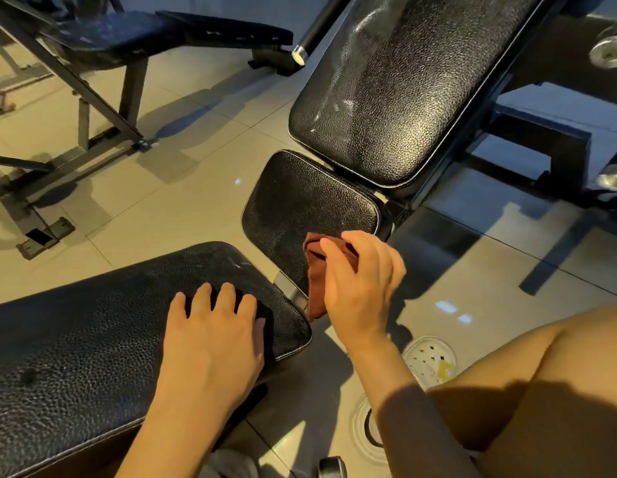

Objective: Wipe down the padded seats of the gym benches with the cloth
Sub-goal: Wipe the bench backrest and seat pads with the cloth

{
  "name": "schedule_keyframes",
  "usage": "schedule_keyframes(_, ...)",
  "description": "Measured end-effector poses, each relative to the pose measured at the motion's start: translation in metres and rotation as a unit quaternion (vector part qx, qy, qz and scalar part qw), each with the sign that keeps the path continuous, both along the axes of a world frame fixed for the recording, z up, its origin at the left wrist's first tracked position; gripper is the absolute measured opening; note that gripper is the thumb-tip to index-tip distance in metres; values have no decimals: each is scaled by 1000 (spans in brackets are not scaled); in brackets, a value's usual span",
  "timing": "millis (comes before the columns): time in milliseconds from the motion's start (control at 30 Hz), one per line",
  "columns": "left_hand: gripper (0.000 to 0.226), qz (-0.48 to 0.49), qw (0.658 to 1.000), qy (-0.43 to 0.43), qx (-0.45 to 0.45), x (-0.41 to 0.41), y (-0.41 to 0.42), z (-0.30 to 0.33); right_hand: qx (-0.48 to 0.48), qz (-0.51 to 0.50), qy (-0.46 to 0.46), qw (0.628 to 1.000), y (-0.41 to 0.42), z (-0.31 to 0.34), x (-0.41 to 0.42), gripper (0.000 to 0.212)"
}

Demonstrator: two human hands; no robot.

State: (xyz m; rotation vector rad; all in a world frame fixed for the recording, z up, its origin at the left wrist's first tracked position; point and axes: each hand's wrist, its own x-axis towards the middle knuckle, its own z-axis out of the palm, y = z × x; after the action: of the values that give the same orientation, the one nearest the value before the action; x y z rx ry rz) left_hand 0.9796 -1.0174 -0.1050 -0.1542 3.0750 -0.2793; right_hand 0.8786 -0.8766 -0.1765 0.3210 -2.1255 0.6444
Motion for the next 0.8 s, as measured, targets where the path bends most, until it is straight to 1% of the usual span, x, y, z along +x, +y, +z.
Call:
schedule_keyframes(67, 51, 2, 1000, 6, 7, -1, 0, -1, -20, -12, 8, 1000, 9, 11, -2, 20)
schedule_keyframes(167, 40, 10, 1000, 13, 12, -3, 0, -2, -96, 18, 51, 994, 21, 44, -10, 23)
schedule_keyframes(233, 37, 8, 1000, 18, 12, -4, -1, -3, -142, 45, 95, 984, 18, 75, -15, 19)
schedule_keyframes(267, 37, 4, 1000, 19, 12, -4, -1, -4, -147, 56, 104, 982, 14, 86, -17, 17)
schedule_keyframes(300, 38, 0, 1000, 19, 11, -4, -1, -4, -131, 69, 94, 984, 8, 93, -19, 18)
schedule_keyframes(333, 40, -4, 1000, 21, 10, -4, -2, -5, -94, 92, 58, 990, 3, 92, -21, 22)
schedule_keyframes(367, 44, -4, 1000, 21, 11, -4, -2, -5, -34, 122, 2, 992, -2, 86, -22, 27)
schedule_keyframes(400, 48, -4, 1000, 20, 14, -4, -2, -5, 47, 141, -59, 987, -7, 75, -22, 34)
schedule_keyframes(433, 50, -1, 1000, 20, 17, -3, -2, -5, 138, 139, -111, 974, -10, 59, -19, 39)
schedule_keyframes(467, 51, 0, 1000, 21, 18, -3, -2, -5, 217, 122, -143, 958, -12, 45, -15, 45)
schedule_keyframes(500, 51, 0, 1000, 20, 21, -3, -2, -4, 276, 102, -158, 943, -12, 33, -9, 50)
schedule_keyframes(533, 52, -2, 1000, 19, 22, -3, -2, -4, 313, 85, -163, 932, -11, 24, -1, 54)
schedule_keyframes(567, 53, -4, 1000, 18, 22, -3, -2, -4, 330, 75, -161, 927, -8, 18, 6, 56)
schedule_keyframes(600, 54, -6, 1000, 21, 22, -3, -2, -4, 330, 70, -159, 928, -4, 13, 14, 56)
schedule_keyframes(667, 52, -2, 999, 21, 24, -1, -4, -3, 289, 54, -169, 941, 5, 4, 24, 60)
schedule_keyframes(733, 42, 2, 999, 26, 18, 0, -4, -3, 224, 29, -184, 957, 11, 0, 29, 62)
schedule_keyframes(800, 28, 3, 999, 41, 7, 0, -4, -2, 153, 7, -181, 971, 10, 3, 22, 65)
